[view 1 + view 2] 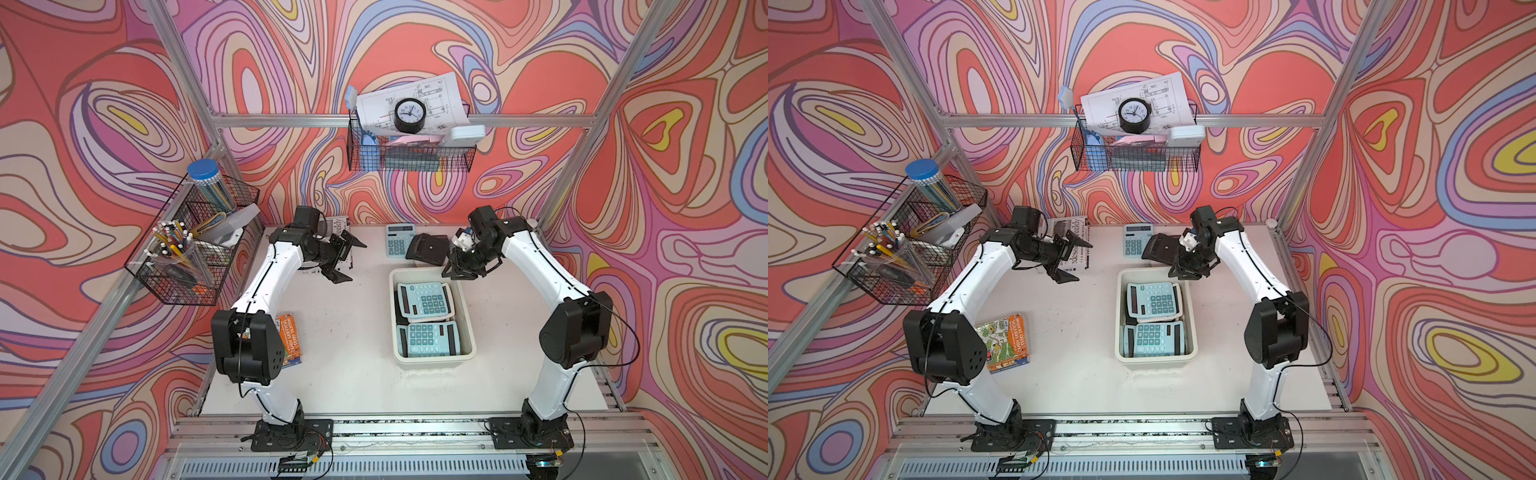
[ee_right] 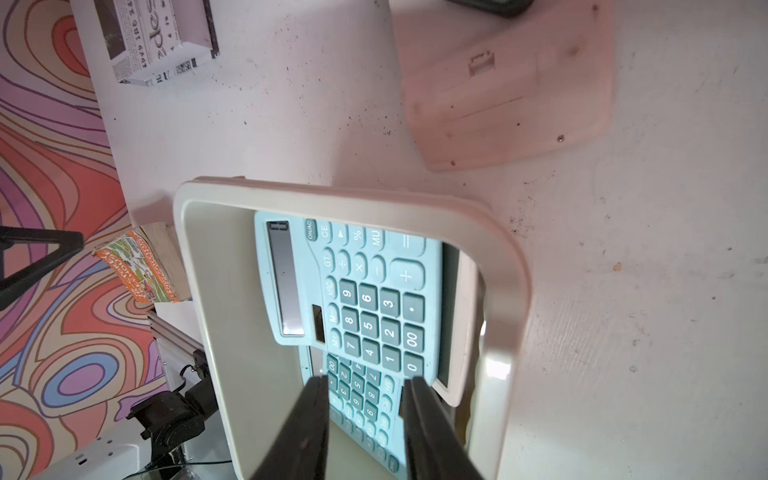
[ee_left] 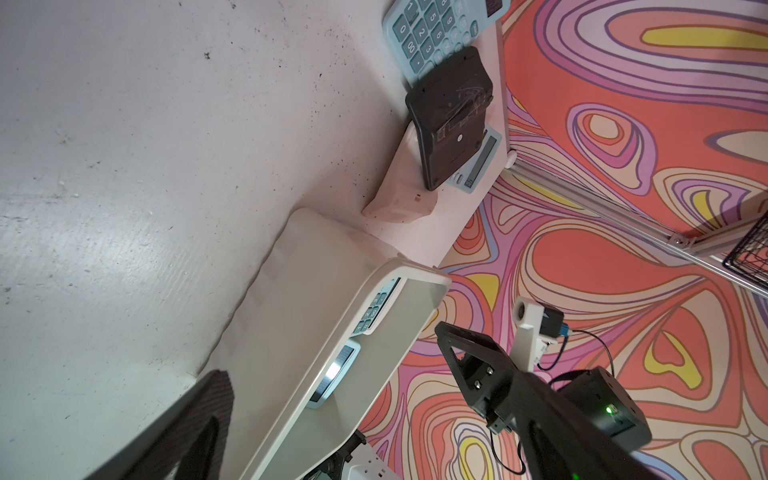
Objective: Put the calculator in the storage box
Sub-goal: Place the calculator in the storage box, then pick up the calculator at the center of the board.
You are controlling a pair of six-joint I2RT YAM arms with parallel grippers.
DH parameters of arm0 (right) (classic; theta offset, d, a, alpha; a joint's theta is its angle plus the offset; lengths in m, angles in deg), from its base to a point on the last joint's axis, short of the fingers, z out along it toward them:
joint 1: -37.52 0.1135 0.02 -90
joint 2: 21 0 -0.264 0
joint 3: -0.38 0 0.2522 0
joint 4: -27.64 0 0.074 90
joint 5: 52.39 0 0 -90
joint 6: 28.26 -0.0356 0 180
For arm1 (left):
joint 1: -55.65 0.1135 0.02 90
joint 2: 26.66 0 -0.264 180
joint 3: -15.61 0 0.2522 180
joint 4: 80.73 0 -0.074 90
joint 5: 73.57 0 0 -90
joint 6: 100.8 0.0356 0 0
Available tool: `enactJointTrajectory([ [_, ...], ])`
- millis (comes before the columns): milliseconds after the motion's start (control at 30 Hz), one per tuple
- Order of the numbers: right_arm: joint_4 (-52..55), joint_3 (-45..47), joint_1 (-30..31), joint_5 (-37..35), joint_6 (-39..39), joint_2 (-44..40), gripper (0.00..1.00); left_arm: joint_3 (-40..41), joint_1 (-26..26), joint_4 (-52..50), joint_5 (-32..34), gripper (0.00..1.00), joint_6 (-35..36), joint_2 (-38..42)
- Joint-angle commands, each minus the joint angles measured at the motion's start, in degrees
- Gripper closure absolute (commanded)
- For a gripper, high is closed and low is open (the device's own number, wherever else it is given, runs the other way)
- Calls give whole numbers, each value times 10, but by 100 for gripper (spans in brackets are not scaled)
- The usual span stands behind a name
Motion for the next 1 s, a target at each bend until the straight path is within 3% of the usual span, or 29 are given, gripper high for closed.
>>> enactJointTrajectory([
  [0, -34, 25, 39, -35, -9, -18, 68, -17, -8, -22, -2, 2, 15, -14],
  [333, -125, 69, 135, -103, 2, 2, 70, 37, -13, 8, -8, 1, 6, 0],
  [533, -139, 96, 149, -126, 24, 18, 71, 34, -13, 1, -10, 1, 15, -7],
  [800, -162, 168, 166, -124, 33, 7, 72, 38, -13, -4, -8, 1, 21, -11],
  [967, -181, 174, 178, -86, 35, 22, 72, 35, -13, 0, -12, 1, 21, -17],
])
